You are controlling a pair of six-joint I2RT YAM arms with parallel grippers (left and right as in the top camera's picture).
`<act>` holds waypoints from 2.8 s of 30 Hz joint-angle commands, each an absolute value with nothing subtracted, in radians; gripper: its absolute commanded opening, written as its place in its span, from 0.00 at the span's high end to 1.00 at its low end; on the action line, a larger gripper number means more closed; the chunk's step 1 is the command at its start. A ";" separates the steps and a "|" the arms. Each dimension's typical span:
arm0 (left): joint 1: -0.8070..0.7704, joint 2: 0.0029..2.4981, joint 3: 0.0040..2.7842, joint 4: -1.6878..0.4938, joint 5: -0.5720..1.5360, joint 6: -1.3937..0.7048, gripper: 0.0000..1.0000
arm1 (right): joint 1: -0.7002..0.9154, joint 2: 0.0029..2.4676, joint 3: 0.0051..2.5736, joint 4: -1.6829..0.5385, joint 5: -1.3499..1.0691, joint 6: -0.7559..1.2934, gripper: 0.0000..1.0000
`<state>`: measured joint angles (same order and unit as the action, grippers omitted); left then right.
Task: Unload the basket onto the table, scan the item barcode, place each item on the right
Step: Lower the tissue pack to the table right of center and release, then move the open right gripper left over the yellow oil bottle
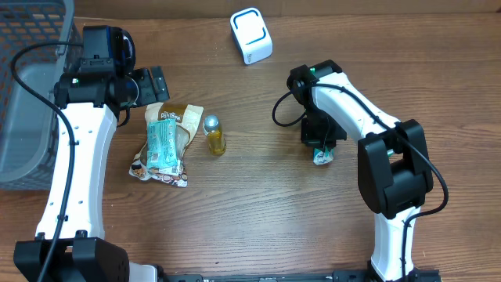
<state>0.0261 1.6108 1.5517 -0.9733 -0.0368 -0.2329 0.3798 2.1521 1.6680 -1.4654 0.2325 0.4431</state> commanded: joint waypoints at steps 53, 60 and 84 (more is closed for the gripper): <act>0.019 1.614 1.573 -0.973 -0.033 -0.239 0.00 | 0.836 2.116 2.033 -1.071 0.157 0.527 0.03; 0.019 1.614 1.573 -0.973 -0.033 -0.239 0.00 | 0.836 2.164 2.008 -1.049 0.158 0.523 0.11; 0.019 1.614 1.573 -0.973 -0.033 -0.239 0.00 | 0.759 2.122 2.010 -1.204 0.209 0.501 0.69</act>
